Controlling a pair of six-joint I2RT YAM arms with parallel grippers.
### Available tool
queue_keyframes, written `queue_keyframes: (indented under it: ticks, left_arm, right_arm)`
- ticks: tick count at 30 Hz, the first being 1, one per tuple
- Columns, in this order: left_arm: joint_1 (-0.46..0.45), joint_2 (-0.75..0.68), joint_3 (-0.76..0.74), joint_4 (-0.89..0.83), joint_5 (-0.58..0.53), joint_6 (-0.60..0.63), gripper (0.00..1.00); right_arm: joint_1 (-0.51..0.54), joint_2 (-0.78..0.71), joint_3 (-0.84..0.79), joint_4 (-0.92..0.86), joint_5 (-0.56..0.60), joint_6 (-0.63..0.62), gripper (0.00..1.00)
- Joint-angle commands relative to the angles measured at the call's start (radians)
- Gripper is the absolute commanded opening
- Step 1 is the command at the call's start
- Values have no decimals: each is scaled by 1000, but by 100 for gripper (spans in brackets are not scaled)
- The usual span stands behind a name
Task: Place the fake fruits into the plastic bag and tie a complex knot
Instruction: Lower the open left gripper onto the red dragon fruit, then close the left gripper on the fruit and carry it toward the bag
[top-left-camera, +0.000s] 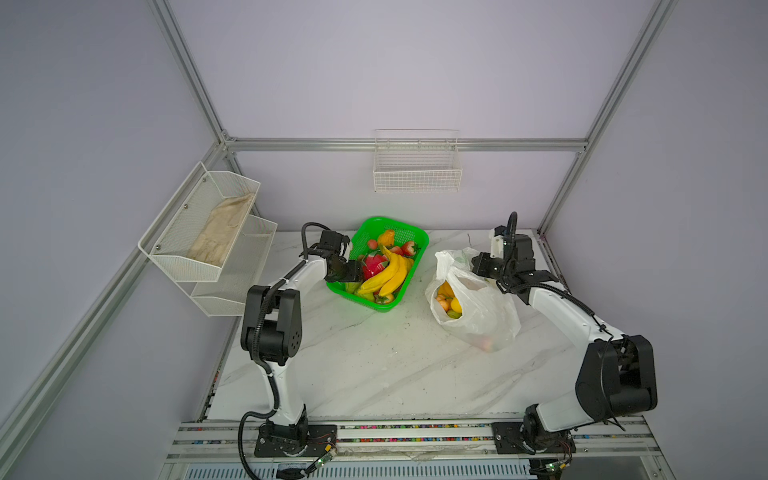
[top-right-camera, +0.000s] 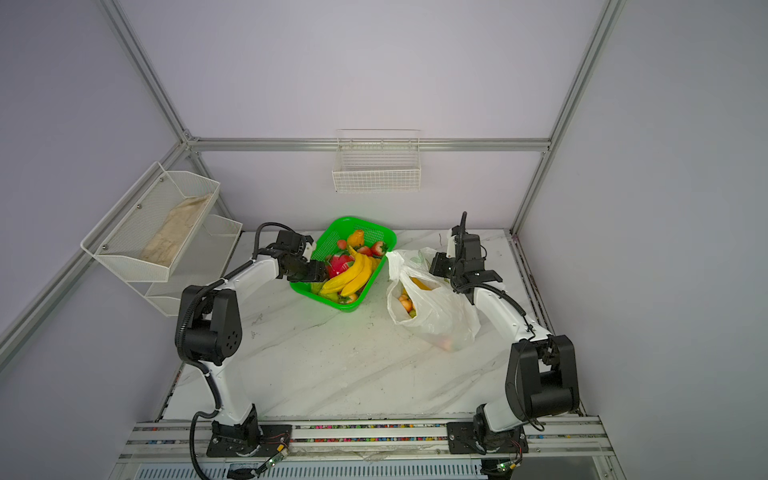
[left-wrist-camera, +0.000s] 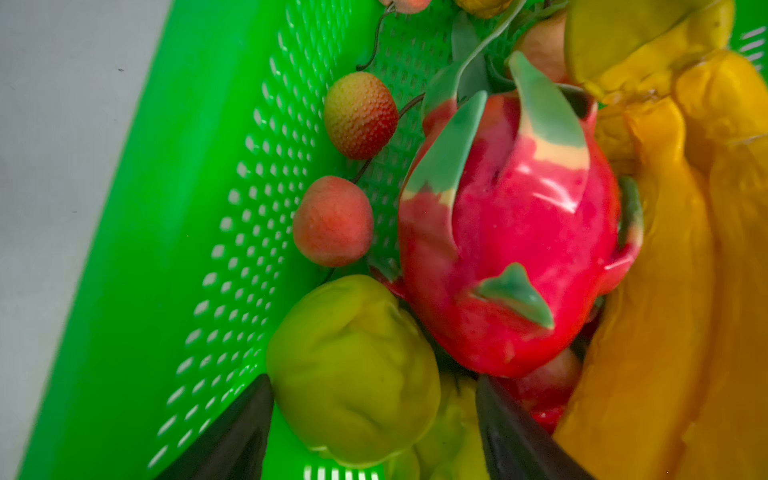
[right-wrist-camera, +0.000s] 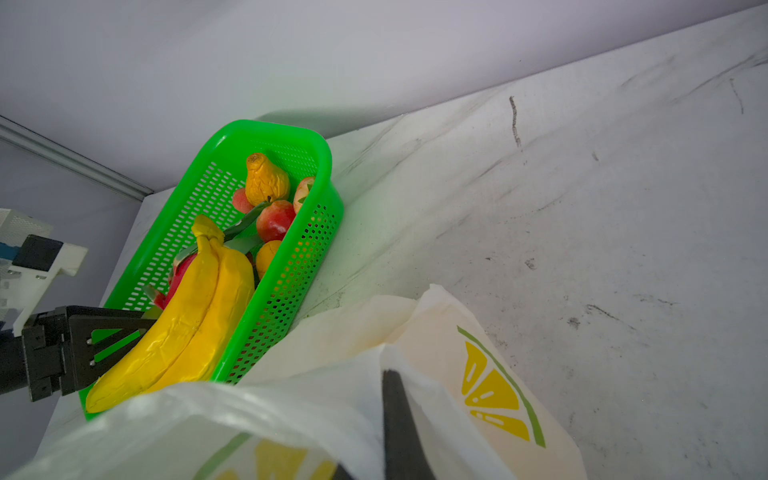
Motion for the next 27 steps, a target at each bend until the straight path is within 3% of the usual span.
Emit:
queue_keyframes:
  ticks: [1, 8, 17, 27]
  left_arm:
    - [-7, 41, 91, -121, -87, 55, 76]
    - [-24, 95, 166, -234, -195, 101, 81]
    - [-27, 157, 226, -257, -167, 108, 78]
    - [-27, 83, 193, -217, -184, 69, 52]
  right_arm:
    - [-4, -39, -15, 23, -1, -16, 0]
    - [-4, -38, -24, 30, -5, -21, 0]
    - [-4, -41, -27, 30, -8, -23, 0]
    - [-4, -52, -28, 31, -8, -21, 0]
